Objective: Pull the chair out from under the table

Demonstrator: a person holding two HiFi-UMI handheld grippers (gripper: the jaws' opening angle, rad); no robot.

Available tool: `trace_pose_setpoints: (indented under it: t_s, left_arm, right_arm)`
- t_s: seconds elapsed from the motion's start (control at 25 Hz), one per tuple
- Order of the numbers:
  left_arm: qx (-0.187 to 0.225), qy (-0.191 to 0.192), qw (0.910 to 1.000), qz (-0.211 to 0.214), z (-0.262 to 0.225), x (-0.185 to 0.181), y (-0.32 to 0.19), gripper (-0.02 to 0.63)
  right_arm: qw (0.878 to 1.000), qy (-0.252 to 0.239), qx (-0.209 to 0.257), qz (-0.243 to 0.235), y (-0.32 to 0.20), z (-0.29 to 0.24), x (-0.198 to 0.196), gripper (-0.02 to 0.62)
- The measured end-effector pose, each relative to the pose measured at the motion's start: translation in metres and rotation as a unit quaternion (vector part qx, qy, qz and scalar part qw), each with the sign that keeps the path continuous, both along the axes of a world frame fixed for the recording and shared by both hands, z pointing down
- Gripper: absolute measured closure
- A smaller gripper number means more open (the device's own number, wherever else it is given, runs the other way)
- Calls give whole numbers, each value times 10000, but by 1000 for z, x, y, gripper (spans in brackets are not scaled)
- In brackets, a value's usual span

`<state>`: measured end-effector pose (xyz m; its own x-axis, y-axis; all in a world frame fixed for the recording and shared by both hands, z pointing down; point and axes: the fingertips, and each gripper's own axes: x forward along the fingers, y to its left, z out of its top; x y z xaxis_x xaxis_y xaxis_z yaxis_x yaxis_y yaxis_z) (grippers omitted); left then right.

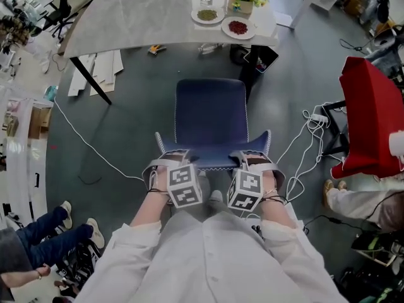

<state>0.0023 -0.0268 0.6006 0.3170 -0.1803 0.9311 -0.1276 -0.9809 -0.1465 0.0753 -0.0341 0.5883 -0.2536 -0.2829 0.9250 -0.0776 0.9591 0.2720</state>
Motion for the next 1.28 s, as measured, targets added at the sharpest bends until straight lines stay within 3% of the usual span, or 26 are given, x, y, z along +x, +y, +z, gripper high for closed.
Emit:
trace_pose_setpoints:
  t_s: [0.8,1.28]
  left_arm:
    - [61,124,9989,-439,-1,14,131,479]
    - [-1,117,9998,-181,0,2,168,476]
  right_arm:
    - [9998,-31,-86,-168,133,2,13,476]
    - [9995,-27,-246,199,172,2,2,476]
